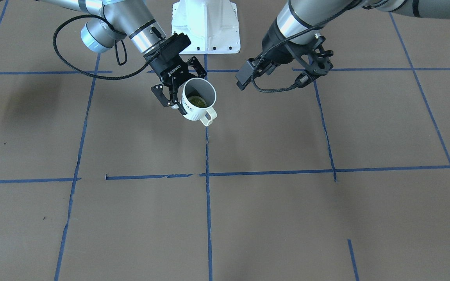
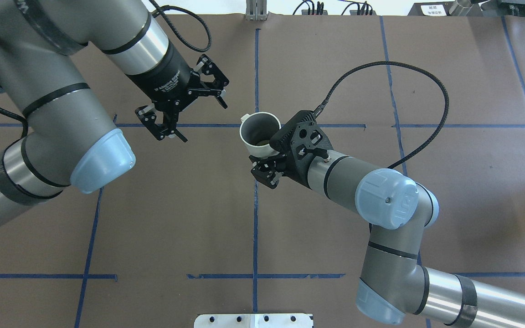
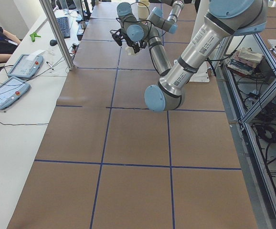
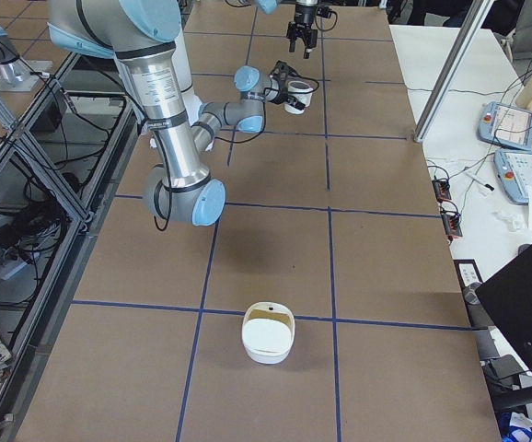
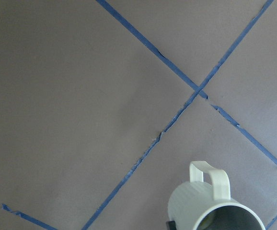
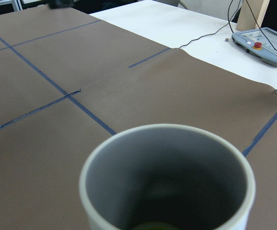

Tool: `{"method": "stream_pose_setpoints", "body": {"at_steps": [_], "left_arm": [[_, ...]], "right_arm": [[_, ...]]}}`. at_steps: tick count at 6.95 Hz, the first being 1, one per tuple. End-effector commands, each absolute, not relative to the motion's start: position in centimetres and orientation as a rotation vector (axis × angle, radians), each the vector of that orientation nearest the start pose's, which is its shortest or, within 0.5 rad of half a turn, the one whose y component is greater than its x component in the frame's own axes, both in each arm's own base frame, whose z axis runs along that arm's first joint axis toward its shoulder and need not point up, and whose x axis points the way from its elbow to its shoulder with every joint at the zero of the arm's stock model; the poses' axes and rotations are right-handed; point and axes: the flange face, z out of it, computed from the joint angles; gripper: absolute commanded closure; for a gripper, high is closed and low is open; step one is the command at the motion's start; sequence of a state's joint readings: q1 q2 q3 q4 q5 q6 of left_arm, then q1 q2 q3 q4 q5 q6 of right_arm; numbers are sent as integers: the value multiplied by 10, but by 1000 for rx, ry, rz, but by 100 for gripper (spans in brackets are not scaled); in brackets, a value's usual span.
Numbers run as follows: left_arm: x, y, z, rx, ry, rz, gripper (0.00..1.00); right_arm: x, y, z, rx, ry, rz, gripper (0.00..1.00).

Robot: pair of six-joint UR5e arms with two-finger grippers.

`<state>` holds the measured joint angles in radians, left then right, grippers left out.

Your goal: Left arm hands cup to right arm to dump lemon

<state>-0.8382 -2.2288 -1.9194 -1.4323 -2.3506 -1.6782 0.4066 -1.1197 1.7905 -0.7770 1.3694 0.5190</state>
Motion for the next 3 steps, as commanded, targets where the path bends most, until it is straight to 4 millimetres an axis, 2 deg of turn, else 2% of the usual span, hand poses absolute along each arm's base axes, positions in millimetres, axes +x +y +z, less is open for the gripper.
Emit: {"method": "stream_pose_setpoints", "body": {"at_steps": [1, 2, 3], "left_arm": [[338, -470, 192, -309, 1001, -341, 0], [339, -464, 212, -271, 983, -255, 0], [341, -461, 229, -248, 965, -195, 0]], "right_arm": [[-475, -396, 227, 1094, -946, -348, 65], [-456, -411, 247, 1089, -901, -320, 67], [-442, -421, 263, 1042, -918, -212, 64]]}}
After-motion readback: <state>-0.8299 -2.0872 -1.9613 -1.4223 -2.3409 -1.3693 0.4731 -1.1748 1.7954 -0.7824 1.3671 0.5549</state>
